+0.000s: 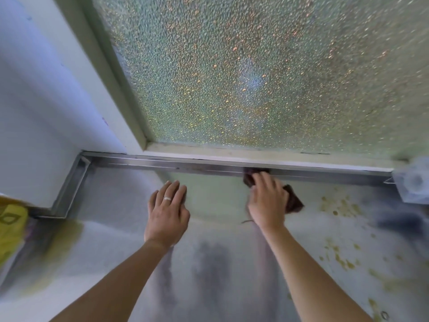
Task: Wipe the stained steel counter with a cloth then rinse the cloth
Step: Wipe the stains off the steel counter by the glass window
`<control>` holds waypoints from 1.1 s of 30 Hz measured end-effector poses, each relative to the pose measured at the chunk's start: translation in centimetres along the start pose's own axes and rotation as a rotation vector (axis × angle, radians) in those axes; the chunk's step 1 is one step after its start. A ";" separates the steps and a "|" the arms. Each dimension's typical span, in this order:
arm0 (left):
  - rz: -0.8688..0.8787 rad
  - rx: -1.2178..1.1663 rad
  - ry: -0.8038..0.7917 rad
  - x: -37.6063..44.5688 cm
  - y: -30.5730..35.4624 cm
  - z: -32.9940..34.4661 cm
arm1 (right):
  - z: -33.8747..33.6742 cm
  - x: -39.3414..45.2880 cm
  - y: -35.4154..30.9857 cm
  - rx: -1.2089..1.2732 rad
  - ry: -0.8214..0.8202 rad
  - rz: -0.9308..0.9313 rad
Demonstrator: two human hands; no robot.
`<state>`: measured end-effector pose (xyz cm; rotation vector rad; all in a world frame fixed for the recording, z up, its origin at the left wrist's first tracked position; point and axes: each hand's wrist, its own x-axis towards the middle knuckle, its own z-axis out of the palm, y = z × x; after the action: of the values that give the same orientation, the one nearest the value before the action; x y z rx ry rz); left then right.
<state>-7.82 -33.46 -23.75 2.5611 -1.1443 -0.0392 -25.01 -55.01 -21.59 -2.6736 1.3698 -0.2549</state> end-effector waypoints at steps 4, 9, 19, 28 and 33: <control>-0.009 0.023 -0.004 0.2 0.0 0.2 | 0.5 -0.8 -1.1 0.074 0.067 0.168; 0.004 0.042 0.016 0.1 0.0 0.6 | 3.0 -1.7 -13.8 0.185 0.004 -0.192; -0.184 0.008 0.055 0.2 0.3 0.2 | 1.0 -0.7 -1.1 -0.026 0.019 -0.046; -0.170 0.022 0.012 0.4 0.1 0.3 | 3.8 -0.2 -16.3 0.159 -0.054 -0.415; -0.097 -0.077 0.012 0.6 -1.9 -1.6 | 2.5 0.3 -14.7 0.043 -0.126 -0.443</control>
<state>-5.76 -32.24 -22.81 2.5436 -0.9946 -0.0894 -12.68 -46.62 -21.24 -2.8686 0.7173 -0.1504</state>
